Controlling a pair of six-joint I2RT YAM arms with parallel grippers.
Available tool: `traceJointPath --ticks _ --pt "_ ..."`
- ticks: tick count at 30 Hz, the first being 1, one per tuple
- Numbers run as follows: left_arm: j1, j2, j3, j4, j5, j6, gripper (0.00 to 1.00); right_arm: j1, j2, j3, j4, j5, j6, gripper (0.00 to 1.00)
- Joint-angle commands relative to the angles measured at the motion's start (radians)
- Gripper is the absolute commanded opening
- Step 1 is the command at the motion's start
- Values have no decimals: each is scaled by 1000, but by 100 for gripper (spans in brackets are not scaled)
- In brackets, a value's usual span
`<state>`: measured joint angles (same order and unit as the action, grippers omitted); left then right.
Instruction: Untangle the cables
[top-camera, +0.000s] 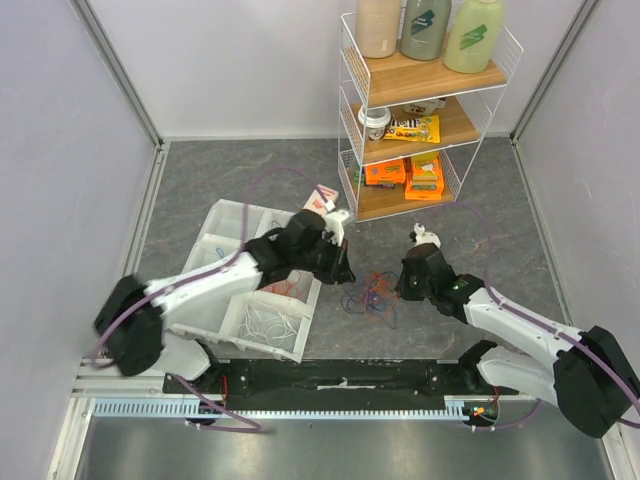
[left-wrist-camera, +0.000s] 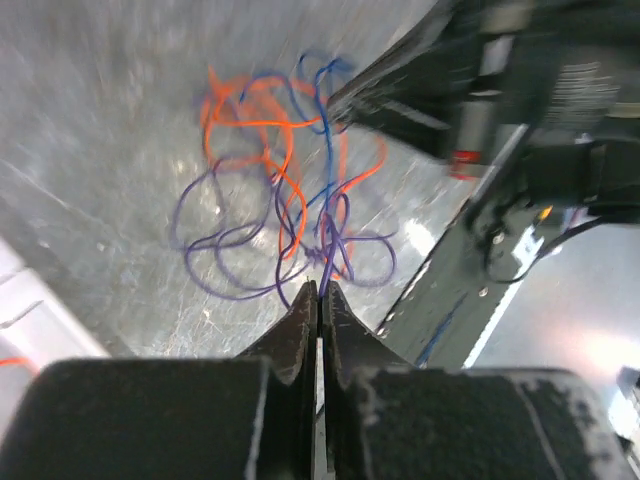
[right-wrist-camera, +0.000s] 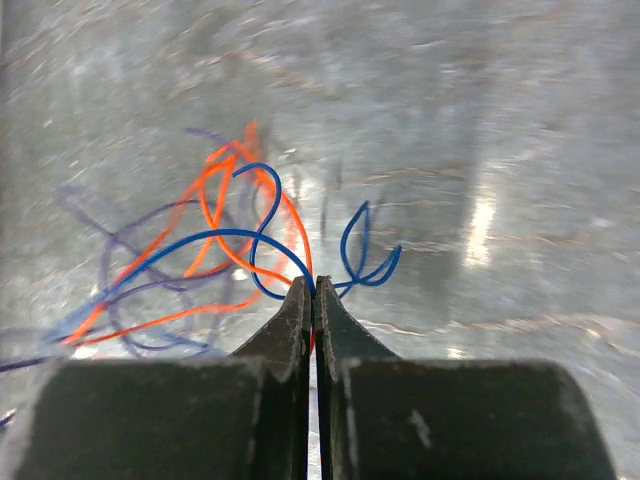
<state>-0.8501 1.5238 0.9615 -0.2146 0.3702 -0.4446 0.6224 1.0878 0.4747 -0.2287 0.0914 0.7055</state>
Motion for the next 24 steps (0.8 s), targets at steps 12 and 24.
traceJointPath --ticks 12,24 --pt "-7 -761 37 21 -283 164 2 -498 -112 53 -253 209 149 0" --pt "-7 -775 111 37 -278 129 2 -472 -159 151 -190 -186 -214 63"
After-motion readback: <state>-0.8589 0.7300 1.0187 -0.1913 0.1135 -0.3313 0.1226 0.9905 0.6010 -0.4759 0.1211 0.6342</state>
